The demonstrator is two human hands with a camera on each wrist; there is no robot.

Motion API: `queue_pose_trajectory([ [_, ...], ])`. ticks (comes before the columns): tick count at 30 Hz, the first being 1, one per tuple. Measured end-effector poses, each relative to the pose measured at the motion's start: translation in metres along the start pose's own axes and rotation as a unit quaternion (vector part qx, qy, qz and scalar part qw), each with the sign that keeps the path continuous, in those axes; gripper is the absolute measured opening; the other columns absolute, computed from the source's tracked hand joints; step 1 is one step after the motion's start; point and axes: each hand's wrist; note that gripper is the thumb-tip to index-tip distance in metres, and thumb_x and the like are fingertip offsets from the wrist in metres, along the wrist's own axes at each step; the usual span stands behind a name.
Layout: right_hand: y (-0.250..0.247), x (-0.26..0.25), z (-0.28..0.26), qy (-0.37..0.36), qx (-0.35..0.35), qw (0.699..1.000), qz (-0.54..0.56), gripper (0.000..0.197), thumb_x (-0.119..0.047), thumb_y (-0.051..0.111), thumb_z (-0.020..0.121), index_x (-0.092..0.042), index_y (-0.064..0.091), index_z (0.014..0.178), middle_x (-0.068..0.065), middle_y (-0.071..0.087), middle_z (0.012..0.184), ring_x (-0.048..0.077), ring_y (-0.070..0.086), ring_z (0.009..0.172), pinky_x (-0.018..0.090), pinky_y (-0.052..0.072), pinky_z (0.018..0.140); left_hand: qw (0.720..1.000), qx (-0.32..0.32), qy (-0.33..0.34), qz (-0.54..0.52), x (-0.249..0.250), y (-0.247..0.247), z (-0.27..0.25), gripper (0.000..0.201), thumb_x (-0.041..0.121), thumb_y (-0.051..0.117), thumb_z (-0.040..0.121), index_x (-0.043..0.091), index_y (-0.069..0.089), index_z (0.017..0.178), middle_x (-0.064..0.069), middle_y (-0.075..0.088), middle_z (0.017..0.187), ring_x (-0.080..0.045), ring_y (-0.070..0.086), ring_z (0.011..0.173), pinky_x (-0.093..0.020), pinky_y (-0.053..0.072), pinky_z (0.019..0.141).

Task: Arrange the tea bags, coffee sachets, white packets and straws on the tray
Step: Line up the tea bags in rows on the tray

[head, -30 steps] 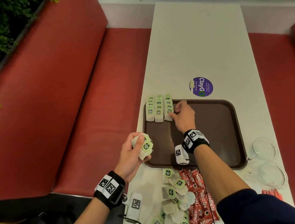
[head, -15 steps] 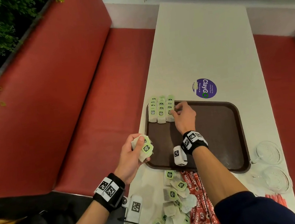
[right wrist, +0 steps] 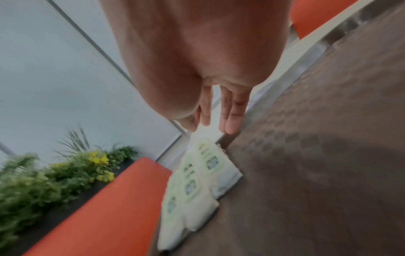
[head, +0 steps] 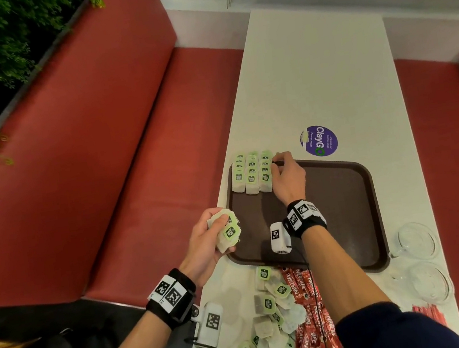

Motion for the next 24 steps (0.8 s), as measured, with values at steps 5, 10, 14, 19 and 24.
queue_pose_trajectory([
  [5, -0.027, -0.041, -0.069, 0.009, -0.070, 0.990, 0.122, 0.014, -0.041, 0.065, 0.106, -0.029, 0.070, 0.111, -0.011, 0.078, 0.100, 0.008, 0.074, 0.091, 0.038, 0.063, 0.090, 1.000, -0.004, 0.025, 0.019, -0.004, 0.002, -0.003, 0.016, 0.008, 0.063, 0.107, 0.010, 0.062, 0.123, -0.014, 0.074, 0.113, -0.023, 0.072, 0.092, -0.029, 0.055, 0.059],
  [10, -0.051, -0.067, -0.158, 0.051, -0.207, 0.967, 0.142, 0.040, -0.066, 0.071, 0.096, -0.026, 0.071, 0.101, -0.003, 0.079, 0.090, 0.016, 0.078, 0.080, 0.032, 0.066, 0.076, 0.996, 0.028, 0.081, -0.013, -0.012, 0.008, -0.008, 0.019, 0.010, 0.067, 0.104, 0.011, 0.061, 0.122, -0.013, 0.074, 0.110, -0.023, 0.071, 0.092, -0.033, 0.060, 0.067],
  [14, -0.042, -0.064, -0.190, 0.062, -0.214, 0.955, 0.195, 0.024, -0.041, 0.086, 0.093, -0.021, 0.072, 0.099, 0.006, 0.077, 0.089, 0.029, 0.078, 0.084, 0.039, 0.068, 0.073, 0.992, 0.047, 0.116, -0.027, -0.016, 0.016, -0.009, 0.022, 0.008, 0.064, 0.106, 0.010, 0.057, 0.126, -0.011, 0.073, 0.109, -0.023, 0.068, 0.096, -0.038, 0.060, 0.080],
  [19, -0.039, -0.062, -0.191, 0.067, -0.155, 0.951, 0.259, 0.012, -0.026, 0.080, 0.100, -0.017, 0.073, 0.098, 0.006, 0.078, 0.093, 0.030, 0.078, 0.089, 0.048, 0.068, 0.078, 0.990, 0.050, 0.132, -0.017, -0.015, 0.019, -0.011, 0.021, 0.009, 0.063, 0.107, 0.011, 0.056, 0.127, -0.013, 0.071, 0.111, -0.022, 0.068, 0.095, -0.034, 0.060, 0.074],
  [24, -0.044, -0.063, -0.182, 0.033, -0.135, 0.956, 0.258, 0.006, -0.017, 0.073, 0.105, -0.019, 0.070, 0.110, 0.003, 0.082, 0.097, 0.022, 0.079, 0.093, 0.042, 0.067, 0.081, 0.993, 0.044, 0.108, 0.011, -0.017, 0.011, -0.011, 0.017, 0.008, 0.064, 0.107, 0.010, 0.057, 0.122, -0.014, 0.071, 0.110, -0.024, 0.064, 0.084, -0.032, 0.053, 0.059],
])
Point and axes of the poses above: each hand's wrist, its own z-axis towards the middle knuckle, its own y-axis out of the palm, x = y × z
